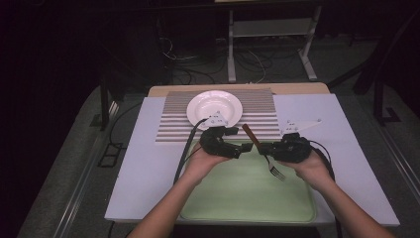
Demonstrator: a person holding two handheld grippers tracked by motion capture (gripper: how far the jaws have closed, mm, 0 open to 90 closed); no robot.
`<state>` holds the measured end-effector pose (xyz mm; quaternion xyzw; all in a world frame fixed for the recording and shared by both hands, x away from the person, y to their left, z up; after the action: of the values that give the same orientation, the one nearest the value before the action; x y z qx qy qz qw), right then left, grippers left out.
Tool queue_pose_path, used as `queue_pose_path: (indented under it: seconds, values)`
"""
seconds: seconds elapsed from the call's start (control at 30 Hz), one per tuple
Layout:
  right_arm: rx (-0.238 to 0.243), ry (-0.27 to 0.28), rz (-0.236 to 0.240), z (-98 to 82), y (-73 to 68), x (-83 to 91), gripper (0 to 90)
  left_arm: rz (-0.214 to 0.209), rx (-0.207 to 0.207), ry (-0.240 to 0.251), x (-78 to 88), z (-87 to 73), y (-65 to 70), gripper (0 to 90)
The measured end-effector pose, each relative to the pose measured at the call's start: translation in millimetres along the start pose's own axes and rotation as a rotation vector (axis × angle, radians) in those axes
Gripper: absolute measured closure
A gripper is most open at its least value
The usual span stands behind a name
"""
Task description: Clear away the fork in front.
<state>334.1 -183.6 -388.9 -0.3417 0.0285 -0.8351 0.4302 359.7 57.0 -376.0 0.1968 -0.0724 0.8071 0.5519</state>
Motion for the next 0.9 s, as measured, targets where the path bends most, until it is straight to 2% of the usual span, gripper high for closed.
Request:
queue_pose_path:
  seconds: [0.17,0.23,0.33,0.37,0.5,0.7,0.9]
  values:
    - [0.017,0.007,0.013,1.0,-8.0,-5.0,76.9,-0.018,0.024,0.009,-4.9,0.4,3.5,31.0]
    - [0.025,0.016,0.019,2.2,-11.3,-7.3,76.9,-0.018,0.034,0.022,-5.9,1.0,5.0,39.6]
    - [0.028,0.019,0.019,2.5,-12.5,-8.4,76.9,-0.014,0.047,0.039,-5.8,1.4,4.9,43.3]
    - [0.030,0.024,0.015,2.7,-13.3,-8.8,76.9,-0.013,0.060,0.048,-5.0,0.7,4.4,48.4]
    - [0.031,0.033,0.012,3.3,-14.3,-8.9,76.8,-0.013,0.075,0.051,-5.4,0.2,4.6,52.8]
    - [0.042,0.041,0.006,4.4,-17.5,-10.4,77.0,-0.024,0.098,0.066,-5.8,0.0,5.0,64.5]
    - [0.050,0.048,0.004,5.0,-19.9,-10.4,77.1,-0.027,0.098,0.078,-4.4,1.0,5.4,70.7]
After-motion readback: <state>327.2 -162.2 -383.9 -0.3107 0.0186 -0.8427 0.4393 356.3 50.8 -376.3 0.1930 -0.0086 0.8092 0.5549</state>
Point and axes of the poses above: each handheld gripper's, and its own axes: x roughly backward along the jaws, z roughly out of its top, y roughly to its right, the point moved 1 cm from there along -x, roughly forward along the jaws, and after that the axes turned 10 degrees about -x, right-handed, at the moved point
